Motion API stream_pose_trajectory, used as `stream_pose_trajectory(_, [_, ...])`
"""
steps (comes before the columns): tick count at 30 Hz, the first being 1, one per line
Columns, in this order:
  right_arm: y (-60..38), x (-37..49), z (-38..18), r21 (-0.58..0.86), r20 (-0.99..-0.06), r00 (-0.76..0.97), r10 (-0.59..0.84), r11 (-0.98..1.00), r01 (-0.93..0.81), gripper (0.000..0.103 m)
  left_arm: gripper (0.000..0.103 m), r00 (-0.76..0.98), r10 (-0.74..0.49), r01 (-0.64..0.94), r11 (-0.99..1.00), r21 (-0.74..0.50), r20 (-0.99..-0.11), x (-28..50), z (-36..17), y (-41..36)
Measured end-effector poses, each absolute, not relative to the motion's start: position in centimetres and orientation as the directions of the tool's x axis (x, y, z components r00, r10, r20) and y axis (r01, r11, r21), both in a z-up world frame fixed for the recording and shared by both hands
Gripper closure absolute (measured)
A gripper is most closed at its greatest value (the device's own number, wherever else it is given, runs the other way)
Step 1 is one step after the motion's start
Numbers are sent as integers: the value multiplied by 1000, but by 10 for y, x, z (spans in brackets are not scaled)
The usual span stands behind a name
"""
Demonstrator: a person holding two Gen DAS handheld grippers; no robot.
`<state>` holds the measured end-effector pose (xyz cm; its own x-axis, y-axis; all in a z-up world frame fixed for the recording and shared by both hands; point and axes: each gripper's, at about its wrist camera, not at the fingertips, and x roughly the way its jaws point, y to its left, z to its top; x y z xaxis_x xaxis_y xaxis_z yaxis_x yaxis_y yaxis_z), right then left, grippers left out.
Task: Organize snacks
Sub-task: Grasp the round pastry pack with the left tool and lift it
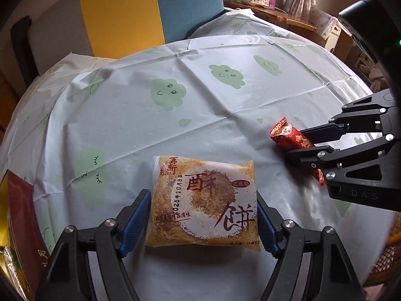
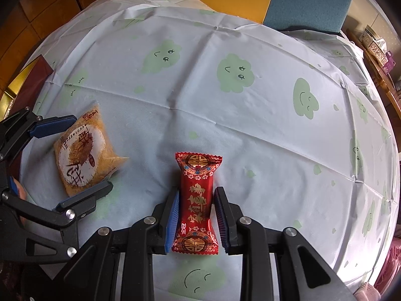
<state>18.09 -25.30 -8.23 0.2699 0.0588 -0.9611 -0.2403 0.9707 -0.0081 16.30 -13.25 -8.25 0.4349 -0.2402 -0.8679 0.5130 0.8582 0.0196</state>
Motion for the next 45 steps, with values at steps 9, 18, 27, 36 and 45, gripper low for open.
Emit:
stream_pose_trajectory(9, [-252,178,-83,-20,-959,280,54,967,-255,75,38,500,-189,388,922,24,-845,141,-77,-120])
stream_pose_trajectory(18, [-247,173,-82,-37,-956,291,43,965,-261,74,38,527,-154,331,943,34,-836,114,-77,-109])
stream_pose_trajectory(27, [-249,172,-81,-34,-954,296,43,968,-249,69,38,547,-143,295,955,30,-825,98,-78,-101])
stream_pose_trajectory(36, [-254,175,-81,-22,-953,298,54,969,-247,68,37,566,-142,287,957,33,-812,93,-79,-101])
stream_pose_trajectory(45, [-271,185,-78,93,-953,267,146,975,-199,51,36,568,-151,282,959,19,-809,93,-80,-98])
